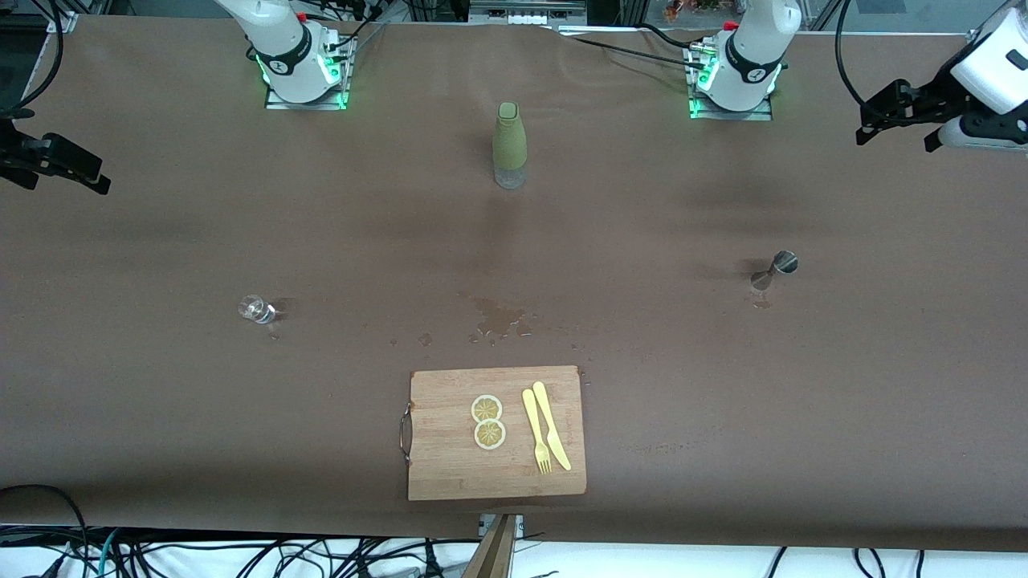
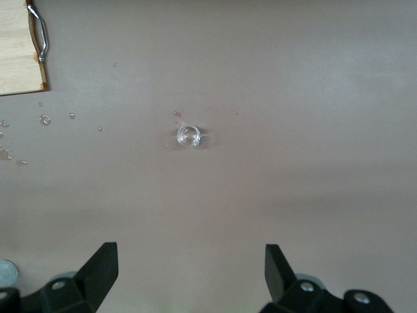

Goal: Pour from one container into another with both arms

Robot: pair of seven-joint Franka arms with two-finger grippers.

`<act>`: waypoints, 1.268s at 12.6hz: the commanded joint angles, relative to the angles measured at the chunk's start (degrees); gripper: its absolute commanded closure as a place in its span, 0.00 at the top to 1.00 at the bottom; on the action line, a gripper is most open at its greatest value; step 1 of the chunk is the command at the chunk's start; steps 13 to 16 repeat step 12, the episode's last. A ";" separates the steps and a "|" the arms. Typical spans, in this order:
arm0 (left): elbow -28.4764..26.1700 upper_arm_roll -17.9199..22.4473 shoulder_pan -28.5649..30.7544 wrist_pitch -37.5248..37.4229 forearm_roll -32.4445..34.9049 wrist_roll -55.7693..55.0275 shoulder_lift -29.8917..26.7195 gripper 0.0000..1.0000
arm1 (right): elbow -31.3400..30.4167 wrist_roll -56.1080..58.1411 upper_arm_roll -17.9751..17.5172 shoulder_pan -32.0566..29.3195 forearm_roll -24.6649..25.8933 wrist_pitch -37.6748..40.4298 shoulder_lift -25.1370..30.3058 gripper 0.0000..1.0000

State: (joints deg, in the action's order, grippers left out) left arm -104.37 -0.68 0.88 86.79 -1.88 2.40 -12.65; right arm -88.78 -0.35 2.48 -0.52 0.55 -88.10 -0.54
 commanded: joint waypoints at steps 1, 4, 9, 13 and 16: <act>-0.48 -0.73 0.44 -0.31 1.88 -0.55 -1.24 1.00 | 1.42 -1.05 -0.28 -0.28 -0.02 0.21 -0.86 1.00; -0.66 -1.34 0.61 0.66 1.88 -0.64 -1.24 1.00 | 1.33 -1.05 -0.28 -0.19 -0.02 0.29 -0.86 1.00; -0.14 -0.91 0.61 0.84 1.44 -0.64 -0.89 1.00 | 1.33 -0.88 -0.28 -0.19 -0.02 0.38 -0.78 1.00; 0.04 -1.26 2.37 1.72 1.44 -0.21 -0.71 1.00 | 1.33 -0.88 -0.28 -0.19 -0.02 0.47 -0.69 1.00; 0.04 -1.26 2.37 1.72 1.44 -0.21 -0.71 1.00 | 1.33 -0.88 -0.28 -0.19 -0.02 0.47 -0.69 1.00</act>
